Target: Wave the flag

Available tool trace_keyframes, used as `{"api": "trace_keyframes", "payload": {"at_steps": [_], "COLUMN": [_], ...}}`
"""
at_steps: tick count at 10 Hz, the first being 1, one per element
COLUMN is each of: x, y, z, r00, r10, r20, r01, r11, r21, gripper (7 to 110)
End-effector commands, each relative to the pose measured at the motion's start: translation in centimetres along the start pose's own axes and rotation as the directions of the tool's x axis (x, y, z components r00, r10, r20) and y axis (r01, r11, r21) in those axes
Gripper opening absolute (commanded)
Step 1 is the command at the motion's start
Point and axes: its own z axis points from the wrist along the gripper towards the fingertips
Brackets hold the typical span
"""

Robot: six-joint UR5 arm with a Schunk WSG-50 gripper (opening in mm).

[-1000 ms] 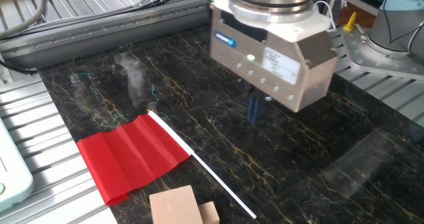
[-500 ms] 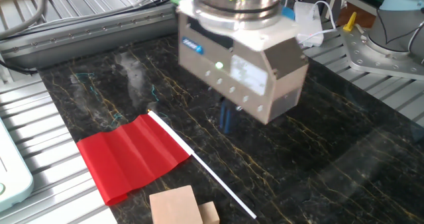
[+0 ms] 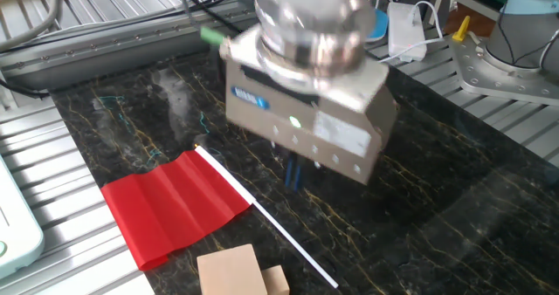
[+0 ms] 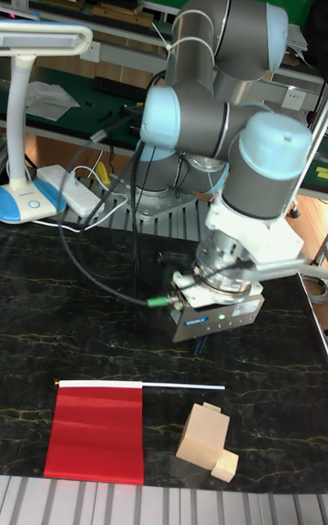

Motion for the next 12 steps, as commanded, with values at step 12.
{"api": "trace_keyframes", "payload": {"at_steps": [12], "x": [-0.4], "y": [-2.2], "z": [2.9], "r00": [0.705], "r10": [-0.706], "r20": [0.064], "r01": [0.687], "r11": [0.703], "r21": [0.183], "gripper": [7]}}
